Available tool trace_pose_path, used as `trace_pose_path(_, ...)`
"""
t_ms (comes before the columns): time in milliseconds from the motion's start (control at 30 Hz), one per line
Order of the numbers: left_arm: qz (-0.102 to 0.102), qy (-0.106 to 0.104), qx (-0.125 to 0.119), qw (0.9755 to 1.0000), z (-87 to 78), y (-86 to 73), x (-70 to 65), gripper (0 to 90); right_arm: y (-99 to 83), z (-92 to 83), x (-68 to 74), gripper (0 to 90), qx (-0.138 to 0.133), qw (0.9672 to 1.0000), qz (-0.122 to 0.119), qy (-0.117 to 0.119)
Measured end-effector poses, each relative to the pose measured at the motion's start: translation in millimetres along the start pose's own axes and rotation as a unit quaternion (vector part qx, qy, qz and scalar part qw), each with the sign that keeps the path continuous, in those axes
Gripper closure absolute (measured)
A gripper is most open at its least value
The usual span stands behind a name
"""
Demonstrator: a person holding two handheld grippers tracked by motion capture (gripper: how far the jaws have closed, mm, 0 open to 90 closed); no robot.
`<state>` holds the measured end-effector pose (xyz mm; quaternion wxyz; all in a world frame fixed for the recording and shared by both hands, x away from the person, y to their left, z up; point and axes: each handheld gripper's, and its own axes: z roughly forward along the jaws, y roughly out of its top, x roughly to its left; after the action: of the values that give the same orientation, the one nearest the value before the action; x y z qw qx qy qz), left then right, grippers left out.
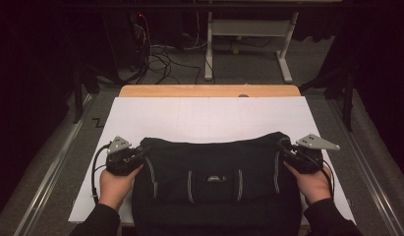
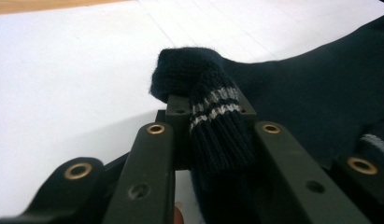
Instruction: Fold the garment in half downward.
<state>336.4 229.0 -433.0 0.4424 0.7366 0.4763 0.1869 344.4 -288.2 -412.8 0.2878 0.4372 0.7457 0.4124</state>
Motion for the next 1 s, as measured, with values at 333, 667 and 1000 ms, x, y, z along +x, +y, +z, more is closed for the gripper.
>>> trace_pose_path(333,0.039,0.047,0.024,0.9978,36.6,36.7,15.4,72.6,20.0,32.9,-20.4,78.8,0.008,0.9995,0.001,-0.031)
trace_pose_path(667,0.001,0.059,0.003,0.9982,51.2,66.3,20.0,72.4,40.1,53.0,-34.6,78.8,0.001,0.9971,-0.023,-0.072)
trace_pose_path(1000,-0.033,0.076,0.034,0.996,75.9,65.8,21.7,68.9,45.5,74.1,-37.2,77.1,0.016,0.9969,-0.027,-0.072)
